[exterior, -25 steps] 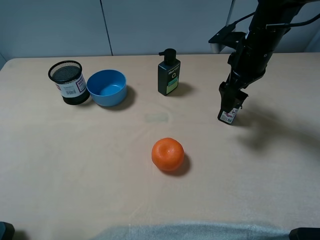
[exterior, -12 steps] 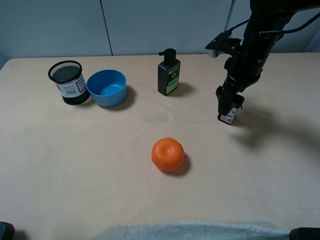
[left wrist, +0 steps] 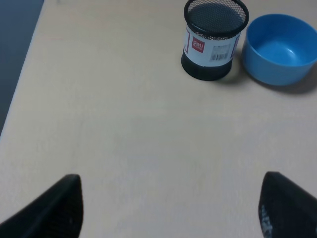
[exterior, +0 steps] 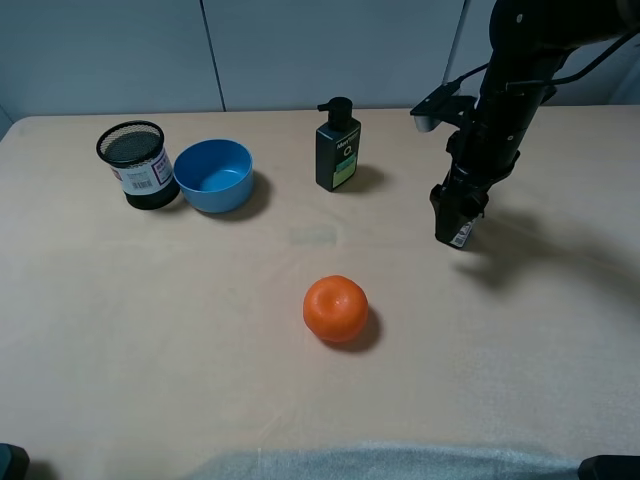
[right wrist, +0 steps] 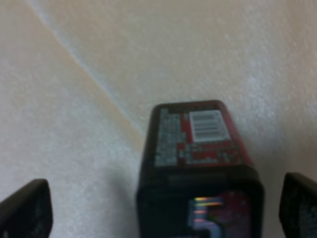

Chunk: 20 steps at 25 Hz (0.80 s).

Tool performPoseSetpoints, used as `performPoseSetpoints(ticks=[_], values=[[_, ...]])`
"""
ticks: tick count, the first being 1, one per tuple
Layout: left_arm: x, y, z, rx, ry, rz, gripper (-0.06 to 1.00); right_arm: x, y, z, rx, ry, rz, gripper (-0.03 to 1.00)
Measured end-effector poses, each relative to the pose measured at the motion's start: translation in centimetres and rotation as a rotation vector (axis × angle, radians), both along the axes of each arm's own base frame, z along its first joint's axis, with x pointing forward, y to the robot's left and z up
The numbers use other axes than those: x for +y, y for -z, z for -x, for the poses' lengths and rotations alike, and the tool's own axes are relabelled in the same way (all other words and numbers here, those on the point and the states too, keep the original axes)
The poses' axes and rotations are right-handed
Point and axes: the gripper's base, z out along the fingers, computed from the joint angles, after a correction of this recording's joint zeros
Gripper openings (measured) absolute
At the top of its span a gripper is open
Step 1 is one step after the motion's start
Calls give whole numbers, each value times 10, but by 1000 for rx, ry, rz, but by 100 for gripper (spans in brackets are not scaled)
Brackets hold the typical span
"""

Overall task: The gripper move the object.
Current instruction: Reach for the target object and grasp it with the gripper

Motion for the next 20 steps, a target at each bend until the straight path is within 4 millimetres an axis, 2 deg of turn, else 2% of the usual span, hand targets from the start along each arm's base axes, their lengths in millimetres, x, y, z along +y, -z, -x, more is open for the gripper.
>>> performPoseSetpoints(ticks=[6, 20], values=[[0, 0, 0, 0, 0, 0, 79, -4, 2, -4, -23, 16, -5, 69], [0, 0, 0, 0, 0, 0, 79, -4, 25, -7, 19, 17, 11, 69]])
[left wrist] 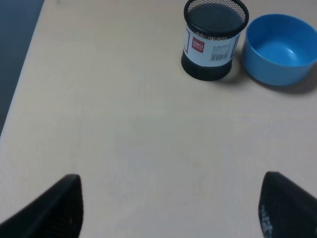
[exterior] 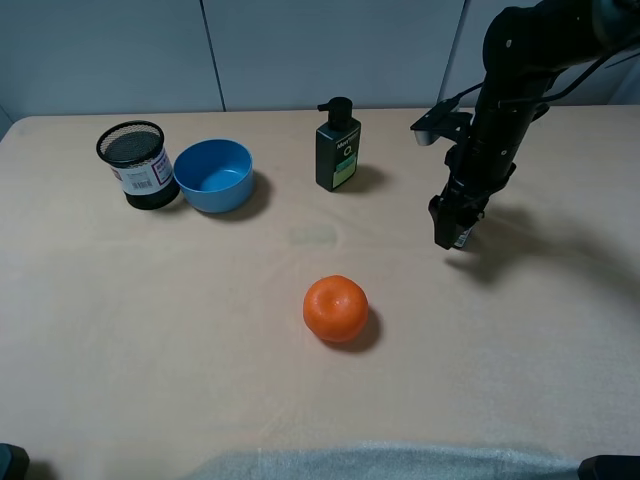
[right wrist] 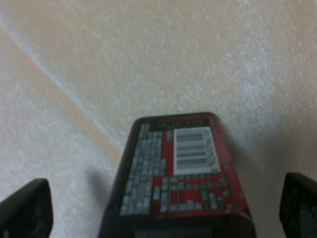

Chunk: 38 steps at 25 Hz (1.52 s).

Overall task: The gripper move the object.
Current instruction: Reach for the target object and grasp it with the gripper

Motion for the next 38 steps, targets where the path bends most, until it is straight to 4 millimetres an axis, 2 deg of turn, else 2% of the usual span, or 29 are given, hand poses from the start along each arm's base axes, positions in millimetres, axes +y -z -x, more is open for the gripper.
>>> performPoseSetpoints(ticks=[8, 16, 26, 34, 38], values=[[0, 0, 0, 0, 0, 0, 79, 1, 2, -2, -13, 1, -4, 69], [0, 0, 0, 0, 0, 0, 79, 1, 13, -2, 12, 1, 5, 69], [0, 0, 0, 0, 0, 0, 79, 1, 14, -2, 12, 1, 6, 69], [0, 0, 0, 0, 0, 0, 79, 1, 14, -2, 12, 1, 6, 55], [0, 0, 0, 0, 0, 0, 79, 1, 14, -2, 12, 1, 6, 41]])
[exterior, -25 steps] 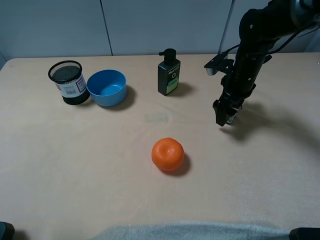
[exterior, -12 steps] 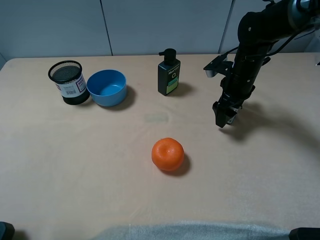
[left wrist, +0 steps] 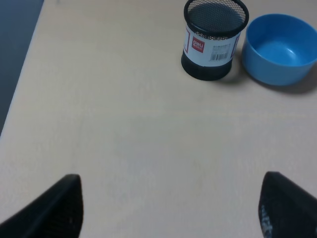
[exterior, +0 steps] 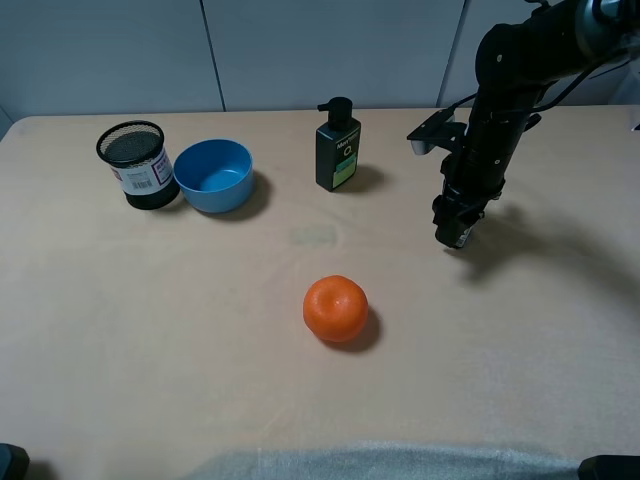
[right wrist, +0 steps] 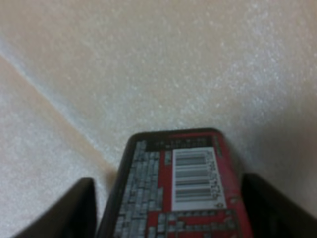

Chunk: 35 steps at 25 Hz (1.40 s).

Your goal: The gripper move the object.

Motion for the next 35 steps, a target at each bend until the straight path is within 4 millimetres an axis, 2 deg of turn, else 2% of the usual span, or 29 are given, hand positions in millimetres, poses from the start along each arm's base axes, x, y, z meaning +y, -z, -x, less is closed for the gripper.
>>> performPoseSetpoints(ticks=[3, 26, 29, 35], values=[[0, 0, 0, 0, 0, 0, 79, 0, 0, 0, 4, -1, 2, 34], [0, 0, 0, 0, 0, 0, 79, -1, -2, 2, 20, -4, 8, 34], [0, 0, 0, 0, 0, 0, 79, 0, -15, 0, -17, -6, -2, 34], [0, 0, 0, 0, 0, 0, 79, 3, -61, -10, -113, -8, -36, 34]])
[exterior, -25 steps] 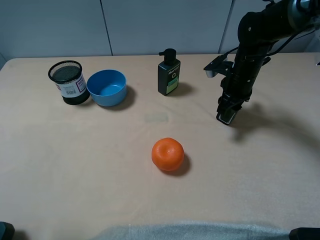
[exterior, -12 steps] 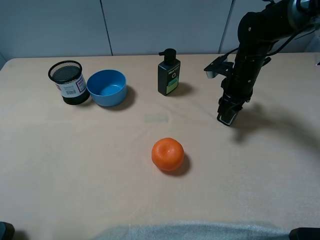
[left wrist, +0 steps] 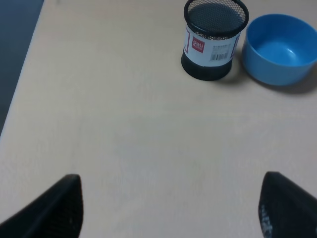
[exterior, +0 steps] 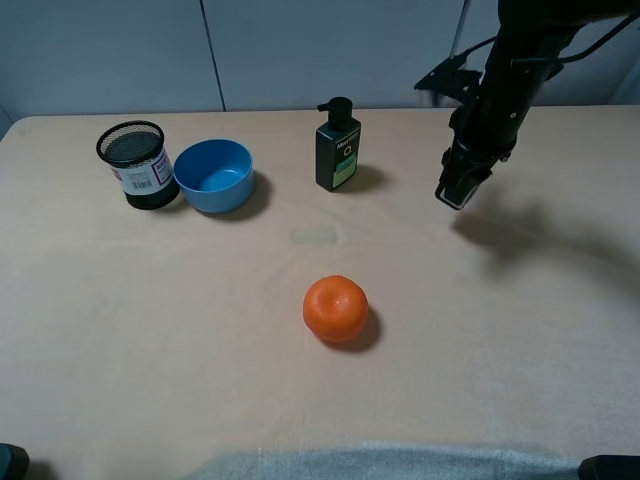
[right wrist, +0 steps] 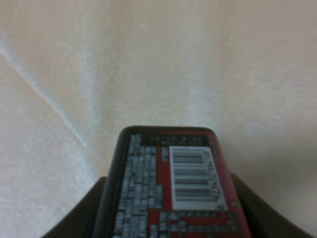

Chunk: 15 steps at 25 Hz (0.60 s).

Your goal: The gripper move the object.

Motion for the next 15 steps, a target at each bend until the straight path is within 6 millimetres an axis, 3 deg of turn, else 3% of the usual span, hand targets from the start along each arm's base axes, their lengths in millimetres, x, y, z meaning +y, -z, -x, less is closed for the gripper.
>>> performPoseSetpoints(ticks=[8, 15], values=[[0, 0, 0, 0, 0, 0, 79, 5, -53, -15, -82, 10, -32, 34], [0, 0, 0, 0, 0, 0, 79, 13, -87, -27, -168, -2, -57, 34]])
